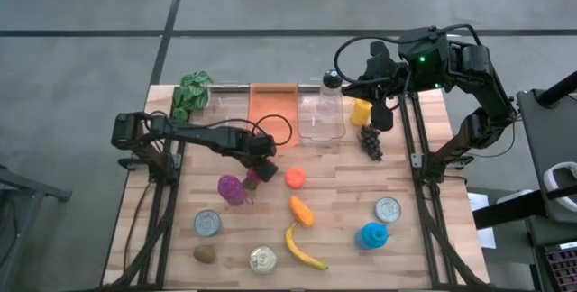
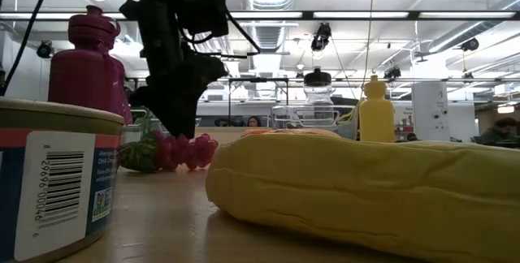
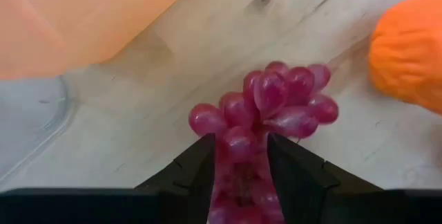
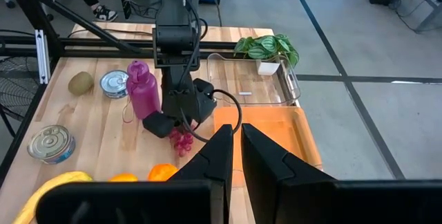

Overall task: Pick & Place Food Item
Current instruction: Put the purple grapes into the left transparent bin

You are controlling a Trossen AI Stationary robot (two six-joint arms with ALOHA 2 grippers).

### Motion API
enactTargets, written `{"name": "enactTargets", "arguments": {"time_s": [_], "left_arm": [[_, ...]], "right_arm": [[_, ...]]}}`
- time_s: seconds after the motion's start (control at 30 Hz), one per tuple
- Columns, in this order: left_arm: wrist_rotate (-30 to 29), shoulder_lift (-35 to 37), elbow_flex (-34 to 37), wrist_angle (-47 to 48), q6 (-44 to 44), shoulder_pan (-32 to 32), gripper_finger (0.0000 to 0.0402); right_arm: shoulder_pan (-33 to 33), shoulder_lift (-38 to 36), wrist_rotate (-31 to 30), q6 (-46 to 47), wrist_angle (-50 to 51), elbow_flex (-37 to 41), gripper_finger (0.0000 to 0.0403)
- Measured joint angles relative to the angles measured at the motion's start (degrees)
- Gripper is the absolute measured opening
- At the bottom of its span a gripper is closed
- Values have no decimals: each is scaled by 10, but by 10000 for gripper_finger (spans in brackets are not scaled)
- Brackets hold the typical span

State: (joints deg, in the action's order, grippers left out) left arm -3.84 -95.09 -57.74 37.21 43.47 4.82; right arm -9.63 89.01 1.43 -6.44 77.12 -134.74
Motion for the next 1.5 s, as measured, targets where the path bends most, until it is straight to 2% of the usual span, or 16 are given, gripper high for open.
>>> {"name": "enactTargets", "arguments": {"time_s": [0.6, 0.97, 1.23, 1.5], "left_arm": [[2, 2, 0, -13, -2, 0, 113], [-14, 2, 0, -12, -2, 0, 9], [-6, 11, -4, -8, 0, 0, 3], [-4, 66, -31, 7, 0, 0, 1]], "right_arm": [[0, 0, 0, 4, 0, 0, 27], [0, 0, 0, 4, 0, 0, 27], [0, 0, 0, 3, 0, 0, 27], [0, 0, 0, 4, 0, 0, 27]]}}
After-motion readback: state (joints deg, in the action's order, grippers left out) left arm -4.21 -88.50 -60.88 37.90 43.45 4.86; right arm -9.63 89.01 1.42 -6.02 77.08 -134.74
